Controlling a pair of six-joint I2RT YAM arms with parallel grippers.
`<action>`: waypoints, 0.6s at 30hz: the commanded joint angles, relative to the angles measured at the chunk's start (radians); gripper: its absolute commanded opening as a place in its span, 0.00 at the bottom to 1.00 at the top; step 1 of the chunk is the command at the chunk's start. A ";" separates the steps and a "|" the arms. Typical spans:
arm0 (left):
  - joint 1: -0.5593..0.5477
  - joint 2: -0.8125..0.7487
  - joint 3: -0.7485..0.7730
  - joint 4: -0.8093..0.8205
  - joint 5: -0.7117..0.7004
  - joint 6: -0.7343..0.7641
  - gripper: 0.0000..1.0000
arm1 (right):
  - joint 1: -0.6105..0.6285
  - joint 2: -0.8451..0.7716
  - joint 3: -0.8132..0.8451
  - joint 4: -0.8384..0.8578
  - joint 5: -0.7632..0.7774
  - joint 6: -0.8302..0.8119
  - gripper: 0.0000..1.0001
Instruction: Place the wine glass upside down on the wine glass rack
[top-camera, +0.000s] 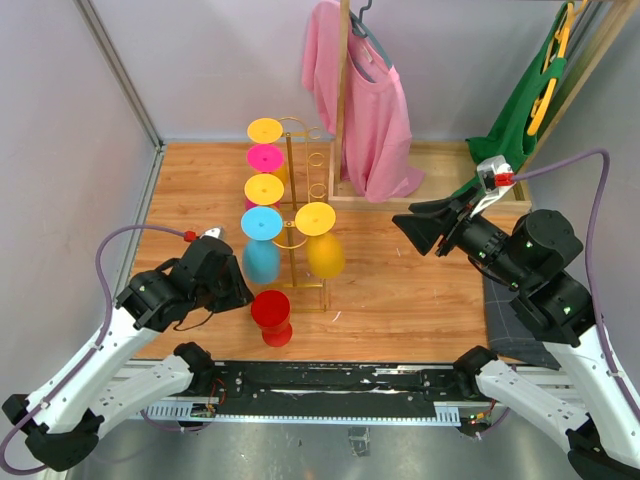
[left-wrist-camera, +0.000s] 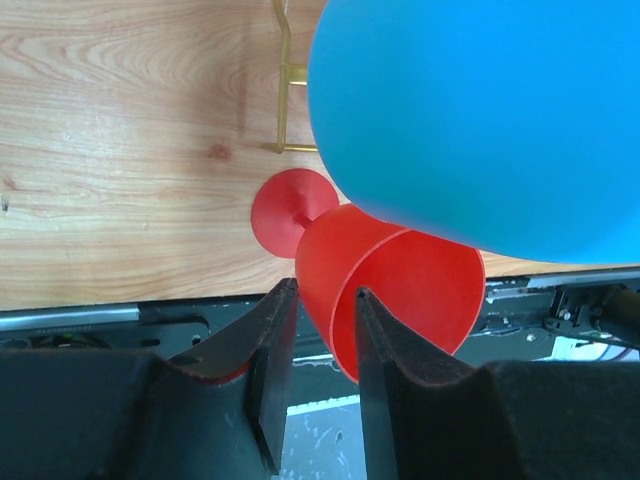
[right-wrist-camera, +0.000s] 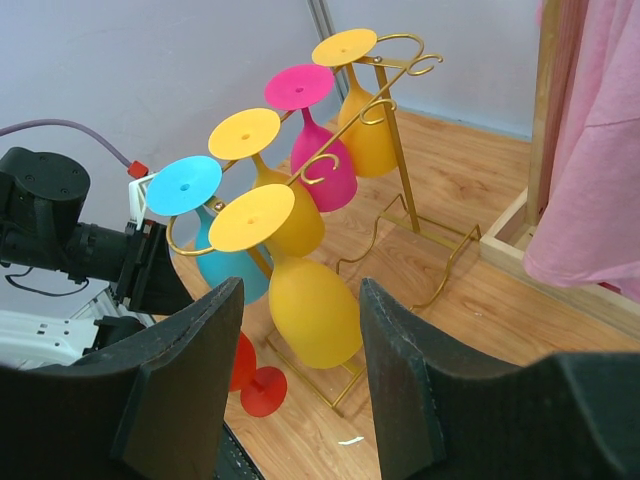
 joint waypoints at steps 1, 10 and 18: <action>-0.007 -0.006 -0.007 0.027 0.029 0.021 0.35 | -0.013 -0.003 -0.014 0.034 -0.002 0.004 0.52; -0.007 -0.022 -0.048 0.029 0.059 0.026 0.35 | -0.013 -0.002 -0.013 0.036 -0.001 0.004 0.52; -0.007 -0.024 -0.089 0.029 0.051 0.028 0.35 | -0.012 -0.005 -0.015 0.035 0.002 0.005 0.52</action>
